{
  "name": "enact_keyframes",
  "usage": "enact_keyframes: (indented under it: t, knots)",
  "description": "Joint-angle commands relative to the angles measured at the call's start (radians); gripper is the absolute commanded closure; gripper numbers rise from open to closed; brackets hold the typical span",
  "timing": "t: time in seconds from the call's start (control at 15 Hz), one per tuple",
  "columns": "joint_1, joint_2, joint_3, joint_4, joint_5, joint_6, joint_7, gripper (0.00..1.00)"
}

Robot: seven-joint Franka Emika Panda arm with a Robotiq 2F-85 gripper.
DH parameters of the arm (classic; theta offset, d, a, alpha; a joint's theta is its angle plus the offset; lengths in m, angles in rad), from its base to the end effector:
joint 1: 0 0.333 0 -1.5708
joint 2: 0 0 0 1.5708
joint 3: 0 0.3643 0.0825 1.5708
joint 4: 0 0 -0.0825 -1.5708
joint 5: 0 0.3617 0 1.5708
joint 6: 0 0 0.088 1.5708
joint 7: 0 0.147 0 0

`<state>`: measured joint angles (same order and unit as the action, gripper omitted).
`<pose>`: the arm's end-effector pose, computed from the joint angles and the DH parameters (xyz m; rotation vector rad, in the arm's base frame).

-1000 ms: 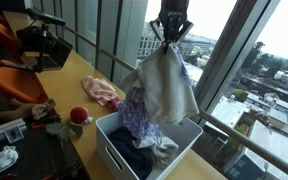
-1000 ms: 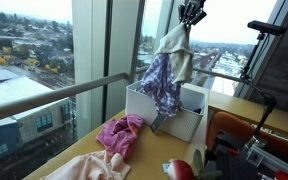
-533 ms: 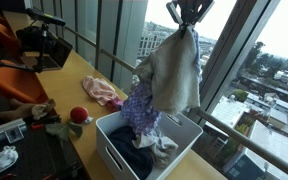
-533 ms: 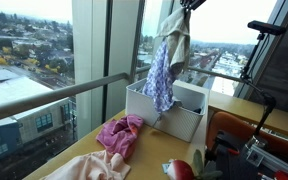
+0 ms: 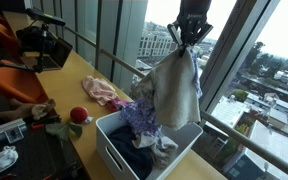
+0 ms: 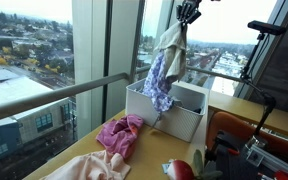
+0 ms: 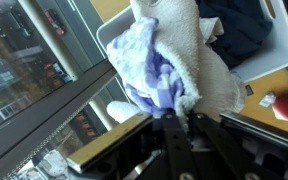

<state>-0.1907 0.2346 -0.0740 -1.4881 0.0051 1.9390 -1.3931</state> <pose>0.6311 -0.1649 0.5706 2.5048 1.5896 0.2052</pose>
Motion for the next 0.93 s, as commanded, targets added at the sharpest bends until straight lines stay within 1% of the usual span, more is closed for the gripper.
enact_keyframes:
  t: [0.0, 0.07, 0.13, 0.27, 0.47, 0.73, 0.87]
  knots:
    - [-0.009, 0.004, 0.003, -0.023, 0.021, 0.0, -0.043, 0.98]
    - [-0.008, 0.004, 0.003, -0.036, 0.015, 0.003, -0.046, 0.66]
    - [-0.008, 0.004, 0.002, -0.047, 0.013, 0.004, -0.049, 0.64]
    - [-0.008, 0.002, 0.002, -0.062, 0.013, 0.001, -0.053, 0.52]
    - [-0.012, -0.006, -0.001, -0.087, 0.014, 0.005, -0.061, 0.29]
    - [-0.015, -0.03, 0.0, -0.134, 0.02, 0.008, -0.063, 0.02]
    - [-0.012, -0.046, 0.002, -0.17, 0.022, 0.011, -0.064, 0.0]
